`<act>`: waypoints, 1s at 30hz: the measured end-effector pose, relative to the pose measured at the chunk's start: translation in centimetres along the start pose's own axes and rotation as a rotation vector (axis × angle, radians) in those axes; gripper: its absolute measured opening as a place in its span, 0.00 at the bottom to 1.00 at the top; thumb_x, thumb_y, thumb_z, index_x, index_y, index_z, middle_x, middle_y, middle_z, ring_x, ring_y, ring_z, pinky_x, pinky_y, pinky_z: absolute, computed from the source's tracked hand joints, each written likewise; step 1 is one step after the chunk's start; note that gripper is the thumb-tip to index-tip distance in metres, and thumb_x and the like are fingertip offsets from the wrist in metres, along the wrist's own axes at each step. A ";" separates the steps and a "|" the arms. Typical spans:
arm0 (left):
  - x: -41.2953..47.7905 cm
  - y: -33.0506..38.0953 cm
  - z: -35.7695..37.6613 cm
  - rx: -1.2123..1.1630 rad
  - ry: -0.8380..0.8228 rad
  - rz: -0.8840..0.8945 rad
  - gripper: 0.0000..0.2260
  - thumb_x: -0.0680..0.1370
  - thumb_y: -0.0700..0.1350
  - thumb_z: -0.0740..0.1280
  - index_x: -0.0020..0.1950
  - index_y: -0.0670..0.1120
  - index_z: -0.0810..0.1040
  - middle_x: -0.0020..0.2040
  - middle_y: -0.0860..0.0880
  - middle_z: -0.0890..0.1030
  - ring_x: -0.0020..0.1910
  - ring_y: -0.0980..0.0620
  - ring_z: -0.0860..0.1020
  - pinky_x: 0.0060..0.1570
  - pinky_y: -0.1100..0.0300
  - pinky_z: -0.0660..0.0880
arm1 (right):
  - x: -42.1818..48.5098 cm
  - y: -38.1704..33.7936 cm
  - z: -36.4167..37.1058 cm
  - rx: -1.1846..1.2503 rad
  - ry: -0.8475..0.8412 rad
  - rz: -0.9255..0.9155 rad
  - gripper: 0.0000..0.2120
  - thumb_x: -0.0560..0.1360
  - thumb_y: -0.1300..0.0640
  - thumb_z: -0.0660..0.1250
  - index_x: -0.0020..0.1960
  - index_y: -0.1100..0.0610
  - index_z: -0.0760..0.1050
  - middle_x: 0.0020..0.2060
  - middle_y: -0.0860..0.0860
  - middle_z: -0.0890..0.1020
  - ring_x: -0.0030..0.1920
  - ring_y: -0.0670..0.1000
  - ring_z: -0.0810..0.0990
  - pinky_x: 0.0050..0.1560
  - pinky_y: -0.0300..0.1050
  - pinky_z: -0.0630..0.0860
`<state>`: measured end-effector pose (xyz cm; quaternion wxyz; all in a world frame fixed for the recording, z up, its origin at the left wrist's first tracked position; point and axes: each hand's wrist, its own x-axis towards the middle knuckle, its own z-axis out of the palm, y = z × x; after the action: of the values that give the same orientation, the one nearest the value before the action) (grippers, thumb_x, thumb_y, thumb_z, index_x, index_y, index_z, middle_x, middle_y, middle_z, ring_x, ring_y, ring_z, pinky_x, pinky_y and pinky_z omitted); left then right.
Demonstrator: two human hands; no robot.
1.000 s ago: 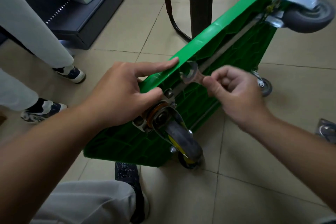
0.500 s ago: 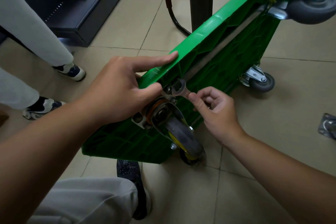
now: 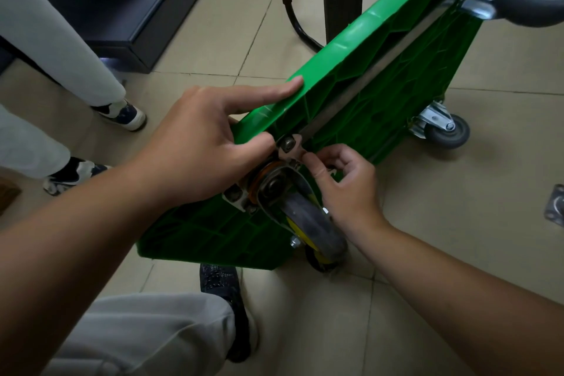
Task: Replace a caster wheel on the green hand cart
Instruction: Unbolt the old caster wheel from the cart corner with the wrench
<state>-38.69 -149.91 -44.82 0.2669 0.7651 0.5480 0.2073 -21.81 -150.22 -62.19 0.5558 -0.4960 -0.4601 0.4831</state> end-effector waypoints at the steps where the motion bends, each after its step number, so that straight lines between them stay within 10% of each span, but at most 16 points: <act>1: 0.0 0.0 -0.1 -0.003 -0.002 0.001 0.26 0.76 0.48 0.67 0.73 0.67 0.74 0.69 0.63 0.77 0.55 0.54 0.86 0.52 0.45 0.84 | 0.1 0.3 0.1 -0.006 0.000 0.001 0.14 0.71 0.40 0.76 0.43 0.50 0.78 0.38 0.44 0.83 0.44 0.42 0.82 0.43 0.30 0.74; 10: 0.0 0.3 0.0 -0.045 -0.012 0.005 0.27 0.77 0.43 0.69 0.73 0.64 0.75 0.70 0.67 0.75 0.58 0.58 0.84 0.55 0.48 0.84 | 2.8 -1.8 -3.1 -0.278 -0.042 -0.199 0.16 0.68 0.35 0.75 0.42 0.47 0.78 0.38 0.43 0.83 0.42 0.43 0.82 0.43 0.39 0.77; 18: 0.0 0.4 0.0 -0.037 0.001 -0.002 0.26 0.75 0.47 0.67 0.72 0.66 0.75 0.69 0.66 0.76 0.55 0.61 0.84 0.54 0.50 0.84 | 7.1 -14.4 -6.9 -1.039 -0.224 -1.002 0.24 0.73 0.36 0.73 0.46 0.59 0.81 0.43 0.55 0.83 0.51 0.61 0.79 0.55 0.50 0.62; 23: -0.1 0.2 0.0 -0.037 -0.006 0.011 0.26 0.75 0.47 0.68 0.70 0.68 0.76 0.66 0.65 0.79 0.57 0.43 0.85 0.54 0.37 0.83 | 7.0 -18.8 -5.7 -1.240 -0.325 -1.355 0.18 0.78 0.44 0.70 0.47 0.60 0.76 0.44 0.58 0.82 0.53 0.63 0.79 0.54 0.55 0.62; 30: 0.0 0.4 -0.1 -0.026 -0.003 -0.010 0.26 0.74 0.49 0.68 0.68 0.73 0.75 0.66 0.68 0.78 0.50 0.42 0.87 0.47 0.40 0.85 | 6.6 -14.6 -7.9 -0.830 -0.202 -0.755 0.21 0.72 0.35 0.73 0.46 0.54 0.79 0.42 0.50 0.77 0.46 0.56 0.76 0.50 0.45 0.66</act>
<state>-38.47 -149.98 -44.46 0.2788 0.7591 0.5487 0.2120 -12.05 -145.16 -48.11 0.4017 -0.4252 -0.8076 0.0746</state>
